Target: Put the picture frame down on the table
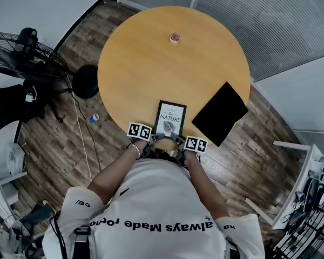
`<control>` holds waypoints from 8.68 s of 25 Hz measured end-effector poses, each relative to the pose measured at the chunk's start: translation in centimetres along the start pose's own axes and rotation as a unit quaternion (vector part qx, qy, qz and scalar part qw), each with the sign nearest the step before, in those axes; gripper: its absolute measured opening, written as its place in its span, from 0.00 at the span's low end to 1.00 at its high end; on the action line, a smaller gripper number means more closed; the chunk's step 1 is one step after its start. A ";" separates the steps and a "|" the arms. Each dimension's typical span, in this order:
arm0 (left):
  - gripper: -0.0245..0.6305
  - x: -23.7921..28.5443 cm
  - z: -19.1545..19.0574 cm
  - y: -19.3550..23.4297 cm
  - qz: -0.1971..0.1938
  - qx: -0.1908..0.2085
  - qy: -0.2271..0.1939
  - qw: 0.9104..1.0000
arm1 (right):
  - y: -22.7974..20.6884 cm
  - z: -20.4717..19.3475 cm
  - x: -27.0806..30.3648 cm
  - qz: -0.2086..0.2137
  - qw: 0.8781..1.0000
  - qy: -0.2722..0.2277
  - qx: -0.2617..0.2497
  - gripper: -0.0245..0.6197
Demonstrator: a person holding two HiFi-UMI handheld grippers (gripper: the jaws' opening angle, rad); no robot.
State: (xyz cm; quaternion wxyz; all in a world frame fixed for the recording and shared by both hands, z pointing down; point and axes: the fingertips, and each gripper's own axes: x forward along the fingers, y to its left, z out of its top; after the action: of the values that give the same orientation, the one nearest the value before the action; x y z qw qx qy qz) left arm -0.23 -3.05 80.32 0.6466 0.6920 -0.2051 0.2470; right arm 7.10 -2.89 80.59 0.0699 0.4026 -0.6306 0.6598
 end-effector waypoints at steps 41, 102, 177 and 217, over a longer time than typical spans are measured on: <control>0.39 0.4 0.3 0.5 0.082 0.027 0.027 0.996 | -1.1 0.6 0.1 -0.064 0.997 0.010 -0.050 0.34; 0.41 0.4 -0.1 0.8 0.149 0.107 0.062 0.981 | -1.6 0.9 -0.5 -0.148 0.974 0.025 -0.171 0.39; 0.41 -1.0 -0.7 -0.4 0.142 0.118 0.038 0.982 | -1.2 1.0 -2.2 -0.166 0.963 0.016 -0.214 0.40; 0.11 -15.4 11.7 -22.0 0.080 0.376 -0.276 0.881 | 22.8 14.1 -16.1 -0.008 0.875 -0.248 -0.415 0.14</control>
State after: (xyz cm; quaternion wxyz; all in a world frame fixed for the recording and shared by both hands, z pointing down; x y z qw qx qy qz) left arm 1.73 -13.55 52.99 0.2334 0.9042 -0.3219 0.1558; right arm 10.38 -13.20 51.26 0.0773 0.4924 -0.8399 0.2150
